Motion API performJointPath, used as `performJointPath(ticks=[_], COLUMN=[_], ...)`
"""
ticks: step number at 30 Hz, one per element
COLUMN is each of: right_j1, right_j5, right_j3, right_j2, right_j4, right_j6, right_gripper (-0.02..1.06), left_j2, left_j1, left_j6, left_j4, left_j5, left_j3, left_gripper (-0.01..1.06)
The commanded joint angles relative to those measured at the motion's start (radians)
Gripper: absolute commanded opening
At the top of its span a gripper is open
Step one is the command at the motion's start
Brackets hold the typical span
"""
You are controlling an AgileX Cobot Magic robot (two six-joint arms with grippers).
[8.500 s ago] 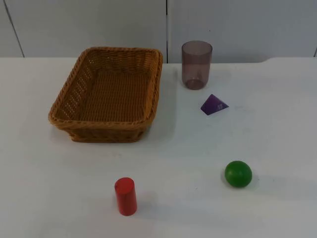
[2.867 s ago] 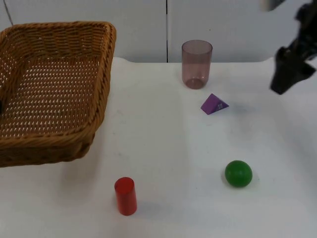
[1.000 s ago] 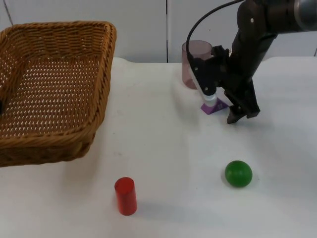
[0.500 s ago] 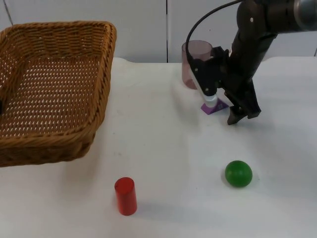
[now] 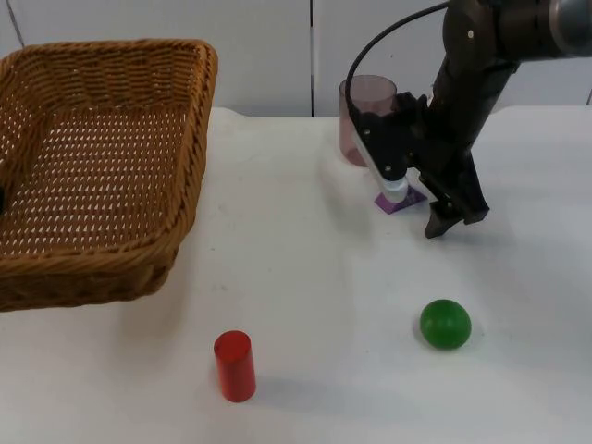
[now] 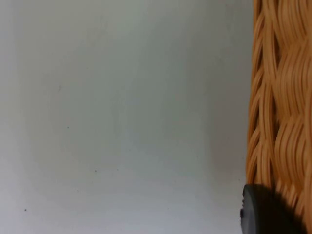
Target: Pick up the basket with the left hand and place the triangular block into the basket with the right hand.
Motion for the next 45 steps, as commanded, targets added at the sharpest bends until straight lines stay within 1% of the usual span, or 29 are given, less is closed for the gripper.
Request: performJointPath(ticks=[1, 2, 4, 5, 7, 8, 9, 10, 11, 12, 16, 19, 21, 22, 23, 26, 27, 28, 29, 31, 32, 33, 34, 36, 38, 39, 40, 42, 45], right_j1=[0.006, 0.006, 0.006, 0.006, 0.006, 0.006, 0.006, 0.006, 0.006, 0.006, 0.006, 0.007, 0.007, 0.007, 0.007, 0.007, 0.007, 0.007, 0.007, 0.007, 0.007, 0.007, 0.007, 0.007, 0.007, 0.007, 0.007, 0.007, 0.007], right_j5=[0.005, 0.005, 0.0, 0.0, -0.012, -0.025, -0.032, -0.032, -0.037, -0.041, -0.017, 0.041, 0.109, 0.109, 0.138, 0.23, 0.23, 0.245, 0.254, 0.258, 0.27, 0.27, 0.278, 0.331, 0.358, 0.358, 0.377, 0.386, 0.391], right_j3=[0.013, 0.013, 0.013, 0.013, 0.013, 0.013, 0.013, 0.013, 0.013, 0.013, 0.013, 0.013, 0.013, 0.013, 0.013, 0.013, 0.013, 0.013, 0.013, 0.013, 0.013, 0.013, 0.013, 0.013, 0.013, 0.013, 0.013, 0.013, 0.013], right_j2=[0.031, 0.031, 0.031, 0.031, 0.031, 0.031, 0.031, 0.031, 0.031, 0.031, 0.022, -0.028, -0.082, -0.082, -0.118, -0.235, -0.235, -0.291, -0.334, -0.412, -0.445, -0.445, -0.456, -0.515, -0.54, -0.54, -0.553, -0.56, -0.562], right_j4=[0.04, 0.04, 0.038, 0.038, 0.038, 0.038, 0.038, 0.038, 0.038, 0.038, 0.04, 0.04, 0.061, 0.061, 0.087, 0.206, 0.206, 0.247, 0.266, 0.278, 0.278, 0.278, 0.276, 0.264, 0.264, 0.264, 0.264, 0.264, 0.264], right_j6=[-0.003, -0.003, 0.001, 0.001, 0.001, 0.001, 0.001, 0.001, 0.001, 0.004, 0.032, 0.103, 0.169, 0.169, 0.191, 0.272, 0.272, 0.364, 0.438, 0.677, 0.768, 0.768, 0.818, 0.964, 1.012, 1.012, 1.065, 1.124, 1.131], right_gripper=[0.86, 0.82, 0.62, 0.62, 0.39, 0.26, 0.16, 0.16, 0.04, 0.0, 0.0, 0.0, 0.0, 0.0, 0.0, 0.0, 0.0, 0.0, 0.0, 0.0, 0.0, 0.0, 0.0, 0.0, 0.0, 0.0, 0.0, 0.0, 0.0], left_j2=[-0.012, -0.012, -0.012, -0.012, -0.012, -0.012, -0.012, -0.012, -0.012, -0.012, -0.012, -0.012, -0.012, -0.012, -0.012, -0.012, -0.012, -0.012, -0.012, -0.012, -0.012, -0.012, -0.012, -0.012, -0.012, -0.012, -0.012, -0.012, -0.012], left_j1=[0.004, 0.004, 0.004, 0.004, 0.004, 0.004, 0.004, 0.004, 0.004, 0.004, 0.004, 0.004, 0.004, 0.004, 0.004, 0.004, 0.004, 0.004, 0.004, 0.004, 0.004, 0.004, 0.004, 0.004, 0.004, 0.004, 0.004, 0.004, 0.004], left_j6=[0.004, 0.004, 0.004, 0.004, 0.004, 0.004, 0.004, 0.004, 0.004, 0.004, 0.004, 0.004, 0.004, 0.004, 0.004, 0.004, 0.004, 0.004, 0.004, 0.004, 0.004, 0.004, 0.004, 0.004, 0.004, 0.004, 0.004, 0.009, 0.011], left_j4=[-0.034, -0.034, -0.034, -0.034, -0.034, -0.034, -0.034, -0.034, -0.034, -0.034, -0.036, -0.036, -0.036, -0.036, -0.036, -0.036, -0.036, -0.036, -0.036, -0.036, -0.036, -0.036, -0.036, -0.036, -0.036, -0.036, -0.036, -0.036, -0.036], left_j5=[0.009, 0.009, 0.009, 0.009, 0.009, 0.009, 0.009, 0.009, 0.009, 0.009, 0.009, 0.009, 0.009, 0.009, 0.009, 0.009, 0.009, 0.009, 0.009, 0.009, 0.009, 0.009, 0.009, 0.009, 0.011, 0.011, 0.011, 0.009, 0.007], left_j3=[-0.001, -0.001, -0.001, -0.001, -0.001, -0.001, -0.001, -0.001, -0.001, -0.001, -0.001, -0.001, -0.001, -0.001, -0.001, -0.001, -0.001, -0.001, -0.001, -0.001, -0.001, -0.001, -0.001, -0.001, -0.001, -0.001, -0.001, -0.001, -0.001], left_gripper=[0.0, 0.0, 0.0, 0.0, 0.0, 0.0, 0.0, 0.0, 0.0, 0.0, 0.0, 0.0, 0.0, 0.0, 0.0, 0.0, 0.0, 0.0, 0.0, 0.0, 0.0, 0.0, 0.0, 0.0, 0.0, 0.0, 0.0, 0.0, 0.0])
